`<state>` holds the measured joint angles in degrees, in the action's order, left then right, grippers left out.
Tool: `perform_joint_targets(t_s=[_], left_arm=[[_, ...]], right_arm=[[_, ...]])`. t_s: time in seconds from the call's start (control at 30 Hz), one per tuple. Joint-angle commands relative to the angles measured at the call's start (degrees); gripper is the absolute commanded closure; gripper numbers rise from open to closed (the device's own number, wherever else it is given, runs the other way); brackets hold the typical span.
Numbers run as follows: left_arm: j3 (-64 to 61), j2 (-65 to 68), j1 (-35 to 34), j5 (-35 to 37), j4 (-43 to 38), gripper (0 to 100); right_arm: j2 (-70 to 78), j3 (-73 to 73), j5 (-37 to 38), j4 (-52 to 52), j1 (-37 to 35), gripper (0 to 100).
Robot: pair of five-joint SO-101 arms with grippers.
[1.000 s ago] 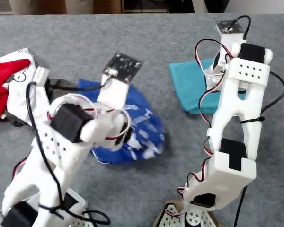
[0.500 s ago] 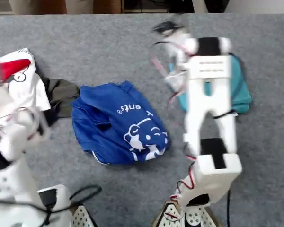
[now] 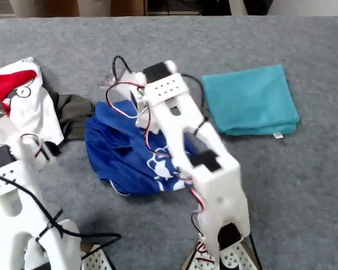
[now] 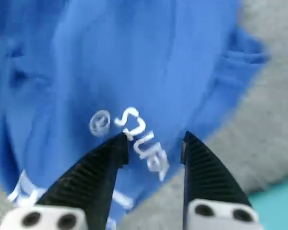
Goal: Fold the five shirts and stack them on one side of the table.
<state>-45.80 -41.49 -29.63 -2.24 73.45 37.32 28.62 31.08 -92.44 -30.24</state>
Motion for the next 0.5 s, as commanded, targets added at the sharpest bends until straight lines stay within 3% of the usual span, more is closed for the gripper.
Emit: perform_joint_targets(t_s=[0.0,0.13,0.23,0.47], left_arm=[[0.18,1.27,3.34,0.26,-0.79,75],[0.0,1.89,4.13,0.26,-0.79,75],[-0.26,1.89,3.87,0.26,-0.79,75],[-0.44,1.89,3.78,0.0,0.79,75]], right_arm=[[7.25,5.85,0.18,-0.35,-0.4,83.9],[12.62,13.14,0.35,-4.4,-0.31,99.8],[14.11,18.86,0.44,-10.02,0.22,99.3],[2.95,18.42,-1.41,-10.02,6.99,99.7]])
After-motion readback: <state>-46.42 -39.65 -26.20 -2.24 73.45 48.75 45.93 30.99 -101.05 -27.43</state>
